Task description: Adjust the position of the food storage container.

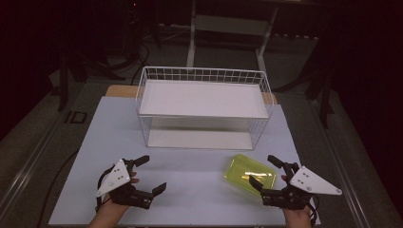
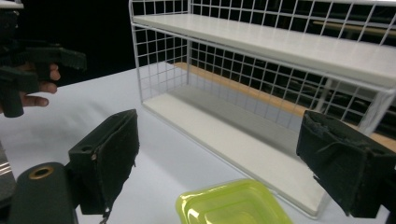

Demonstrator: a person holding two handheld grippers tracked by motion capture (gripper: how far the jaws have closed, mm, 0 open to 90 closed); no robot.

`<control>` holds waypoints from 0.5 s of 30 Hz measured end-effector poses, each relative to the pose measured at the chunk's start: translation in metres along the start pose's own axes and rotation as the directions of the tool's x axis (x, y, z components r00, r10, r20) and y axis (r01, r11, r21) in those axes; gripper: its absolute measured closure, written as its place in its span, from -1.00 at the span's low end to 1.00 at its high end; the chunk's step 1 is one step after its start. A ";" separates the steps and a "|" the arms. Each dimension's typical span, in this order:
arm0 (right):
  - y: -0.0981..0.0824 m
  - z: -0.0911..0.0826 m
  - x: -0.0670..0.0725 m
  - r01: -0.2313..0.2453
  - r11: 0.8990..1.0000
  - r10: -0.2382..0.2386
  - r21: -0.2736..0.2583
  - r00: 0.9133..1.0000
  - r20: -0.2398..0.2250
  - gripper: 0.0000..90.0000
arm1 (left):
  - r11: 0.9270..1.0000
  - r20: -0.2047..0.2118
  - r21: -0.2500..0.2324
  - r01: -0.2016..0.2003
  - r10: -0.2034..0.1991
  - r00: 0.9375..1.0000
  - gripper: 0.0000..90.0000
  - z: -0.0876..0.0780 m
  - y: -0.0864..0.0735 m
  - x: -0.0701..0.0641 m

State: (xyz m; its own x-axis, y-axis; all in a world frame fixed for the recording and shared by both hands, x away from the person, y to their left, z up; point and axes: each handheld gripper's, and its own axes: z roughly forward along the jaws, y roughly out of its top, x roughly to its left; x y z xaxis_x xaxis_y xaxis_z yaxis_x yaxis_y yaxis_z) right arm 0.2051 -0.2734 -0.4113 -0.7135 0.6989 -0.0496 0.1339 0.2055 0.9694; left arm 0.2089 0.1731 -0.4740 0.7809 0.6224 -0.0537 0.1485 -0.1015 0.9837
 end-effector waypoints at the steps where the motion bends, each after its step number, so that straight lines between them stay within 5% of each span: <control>1: 0.000 0.000 0.000 0.000 1.000 0.000 0.000 1.000 0.000 -0.71 | 1.000 0.004 0.000 0.001 -0.001 1.000 -1.00 0.001 -0.001 0.000; 8: 0.011 -0.010 -0.004 -0.008 1.000 0.008 -0.003 1.000 0.007 -0.72 | 1.000 0.042 0.015 -0.012 0.012 0.999 -1.00 0.009 -0.003 -0.008; 12: 0.012 -0.005 -0.013 -0.013 0.998 0.010 0.066 0.999 0.050 -0.73 | 1.000 0.059 0.022 -0.014 0.012 0.998 -1.00 0.013 -0.004 -0.011; 15: 0.007 -0.002 -0.021 -0.052 0.993 0.051 0.102 0.999 0.013 -0.69 | 0.999 0.059 0.028 -0.016 0.014 0.998 -1.00 0.013 -0.005 -0.012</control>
State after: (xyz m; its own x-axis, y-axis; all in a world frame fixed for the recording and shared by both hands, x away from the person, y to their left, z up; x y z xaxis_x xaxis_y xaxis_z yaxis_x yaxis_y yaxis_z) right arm 0.2198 -0.2878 -0.4030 -0.6970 0.7170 -0.0028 0.2407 0.2376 0.9411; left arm 0.2069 0.1560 -0.4800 0.8176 0.5736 -0.0502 0.1533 -0.1329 0.9792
